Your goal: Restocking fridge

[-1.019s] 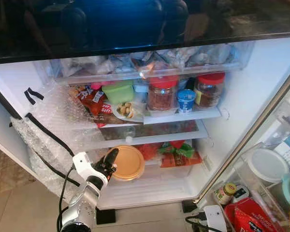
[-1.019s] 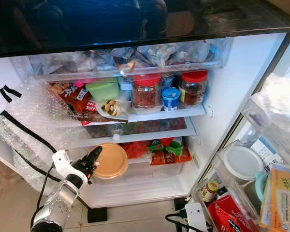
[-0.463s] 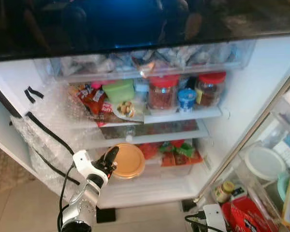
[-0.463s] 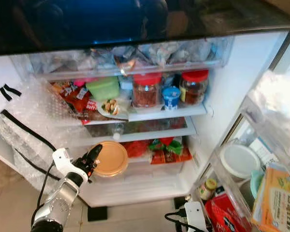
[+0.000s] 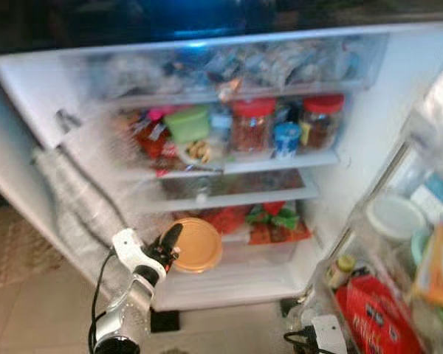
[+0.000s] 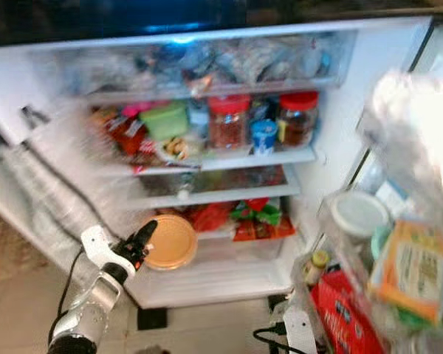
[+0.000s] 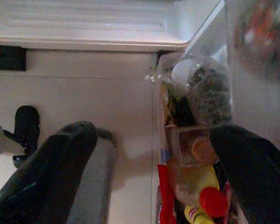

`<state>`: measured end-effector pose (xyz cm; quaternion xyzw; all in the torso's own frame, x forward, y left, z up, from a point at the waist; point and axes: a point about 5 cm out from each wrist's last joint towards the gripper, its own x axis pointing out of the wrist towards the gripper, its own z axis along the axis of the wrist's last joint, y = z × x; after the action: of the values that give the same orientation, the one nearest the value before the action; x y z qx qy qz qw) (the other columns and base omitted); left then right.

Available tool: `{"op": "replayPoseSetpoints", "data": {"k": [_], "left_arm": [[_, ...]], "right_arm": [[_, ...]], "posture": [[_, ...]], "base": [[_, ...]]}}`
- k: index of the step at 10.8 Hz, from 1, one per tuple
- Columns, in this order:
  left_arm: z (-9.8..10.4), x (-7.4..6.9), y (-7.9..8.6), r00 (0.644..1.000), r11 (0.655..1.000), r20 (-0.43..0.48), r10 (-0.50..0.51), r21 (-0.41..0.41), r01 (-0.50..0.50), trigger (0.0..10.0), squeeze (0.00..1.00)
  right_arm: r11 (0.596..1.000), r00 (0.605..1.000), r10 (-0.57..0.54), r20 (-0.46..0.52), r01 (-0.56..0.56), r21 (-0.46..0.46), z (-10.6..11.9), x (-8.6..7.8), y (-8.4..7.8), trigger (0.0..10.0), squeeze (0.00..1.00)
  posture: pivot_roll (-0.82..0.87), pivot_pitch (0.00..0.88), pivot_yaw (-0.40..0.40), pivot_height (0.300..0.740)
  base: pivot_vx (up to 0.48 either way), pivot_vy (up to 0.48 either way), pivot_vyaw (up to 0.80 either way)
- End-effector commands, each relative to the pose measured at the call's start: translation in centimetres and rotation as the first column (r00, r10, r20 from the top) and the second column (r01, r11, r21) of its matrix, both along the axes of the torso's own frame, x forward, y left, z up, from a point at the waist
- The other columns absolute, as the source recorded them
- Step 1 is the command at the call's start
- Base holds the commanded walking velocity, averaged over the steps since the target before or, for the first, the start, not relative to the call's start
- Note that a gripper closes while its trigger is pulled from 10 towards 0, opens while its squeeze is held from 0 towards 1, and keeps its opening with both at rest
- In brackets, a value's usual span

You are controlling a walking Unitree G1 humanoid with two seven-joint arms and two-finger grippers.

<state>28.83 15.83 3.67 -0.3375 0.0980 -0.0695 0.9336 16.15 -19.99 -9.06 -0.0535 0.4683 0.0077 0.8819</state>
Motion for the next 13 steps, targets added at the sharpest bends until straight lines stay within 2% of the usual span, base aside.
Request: {"op": "replayPoseSetpoints", "data": {"k": [1, 7, 13], "left_arm": [[-0.02, 0.04, -0.04, 1.000, 1.000, 0.002, -0.005, -0.004, 0.005, 10.0, 0.00], [0.25, 0.26, -0.18, 1.000, 1.000, 0.017, -0.001, -0.022, 0.001, 10.0, 0.00], [0.68, 0.67, -0.81, 0.999, 0.998, 0.034, -0.018, -0.059, 0.020, 10.0, 0.00]], "right_arm": [[1.000, 1.000, -0.003, -0.005, 0.003, 0.000, -0.07, -0.14, 0.02, 10.0, 0.00], [1.000, 1.000, -0.003, -0.024, 0.003, -0.010, -0.25, -0.64, -0.24, 10.0, 0.00], [1.000, 1.000, 0.009, -0.022, -0.009, -0.011, -0.16, -0.36, -0.16, 10.0, 0.00]], "posture": [[-0.03, 0.041, 0.026, 0.670], [-0.03, 0.042, 0.025, 0.670], [-0.03, 0.030, 0.028, 0.670]], "base": [[0.000, 0.000, 0.00], [0.000, 0.000, 0.00], [0.000, 0.000, 0.00]]}}
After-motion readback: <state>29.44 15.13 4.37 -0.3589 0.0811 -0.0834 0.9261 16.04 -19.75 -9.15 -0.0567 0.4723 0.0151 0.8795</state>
